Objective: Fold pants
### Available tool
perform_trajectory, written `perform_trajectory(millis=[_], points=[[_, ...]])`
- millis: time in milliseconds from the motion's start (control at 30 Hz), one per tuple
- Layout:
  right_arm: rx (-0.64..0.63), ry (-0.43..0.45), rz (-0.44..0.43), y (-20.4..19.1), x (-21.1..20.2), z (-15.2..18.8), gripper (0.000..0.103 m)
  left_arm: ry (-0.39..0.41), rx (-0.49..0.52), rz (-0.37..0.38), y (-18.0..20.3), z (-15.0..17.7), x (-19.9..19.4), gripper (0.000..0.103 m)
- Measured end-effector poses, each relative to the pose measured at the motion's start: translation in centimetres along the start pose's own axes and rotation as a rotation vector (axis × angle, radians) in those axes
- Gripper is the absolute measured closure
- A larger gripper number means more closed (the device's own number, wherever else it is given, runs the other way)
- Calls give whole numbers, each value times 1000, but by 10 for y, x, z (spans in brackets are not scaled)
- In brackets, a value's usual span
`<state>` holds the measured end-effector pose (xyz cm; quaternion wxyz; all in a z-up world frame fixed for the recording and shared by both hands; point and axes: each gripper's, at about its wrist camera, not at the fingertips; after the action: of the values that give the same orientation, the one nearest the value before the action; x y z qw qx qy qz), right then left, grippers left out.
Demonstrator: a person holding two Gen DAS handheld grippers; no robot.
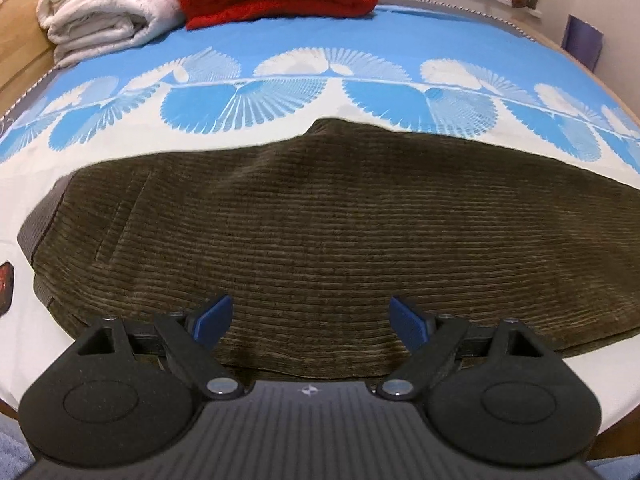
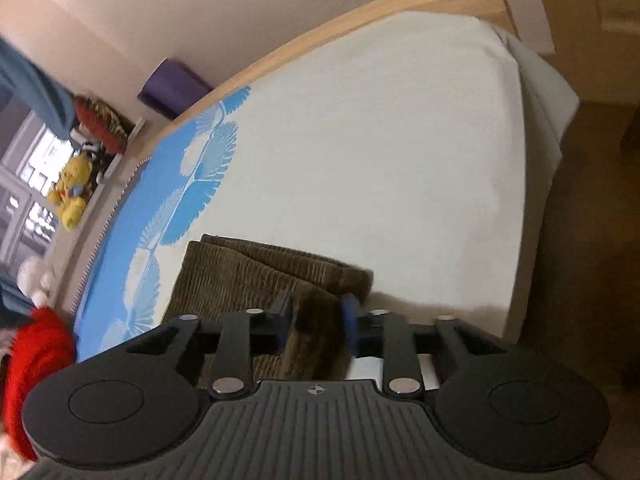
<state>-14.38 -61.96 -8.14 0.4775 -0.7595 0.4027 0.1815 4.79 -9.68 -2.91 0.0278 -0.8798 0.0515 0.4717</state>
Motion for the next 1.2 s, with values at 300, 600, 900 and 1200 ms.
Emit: perform_trajectory(millis=[300, 600, 900, 1200], points=[[-183, 106, -184, -62, -22, -9, 89, -29, -17, -14, 0, -6, 13, 14], [-102, -19, 26, -11, 27, -15, 90, -68, 14, 18, 25, 1, 31, 14], [-185, 98, -20, -32, -10, -14, 90, -57, 1, 16, 21, -4, 31, 14], [-252, 69, 137, -28, 18, -13, 75, -69, -40, 27, 6, -7, 34, 14]])
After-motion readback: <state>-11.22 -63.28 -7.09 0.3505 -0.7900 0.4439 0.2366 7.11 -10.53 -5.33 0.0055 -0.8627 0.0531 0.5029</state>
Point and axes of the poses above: each gripper's, at about its wrist camera, not at the fingertips, and x roughly the way its jaws point, y to its right, z to its underside, and after that the axes turned 2 degrees about z, right-handed
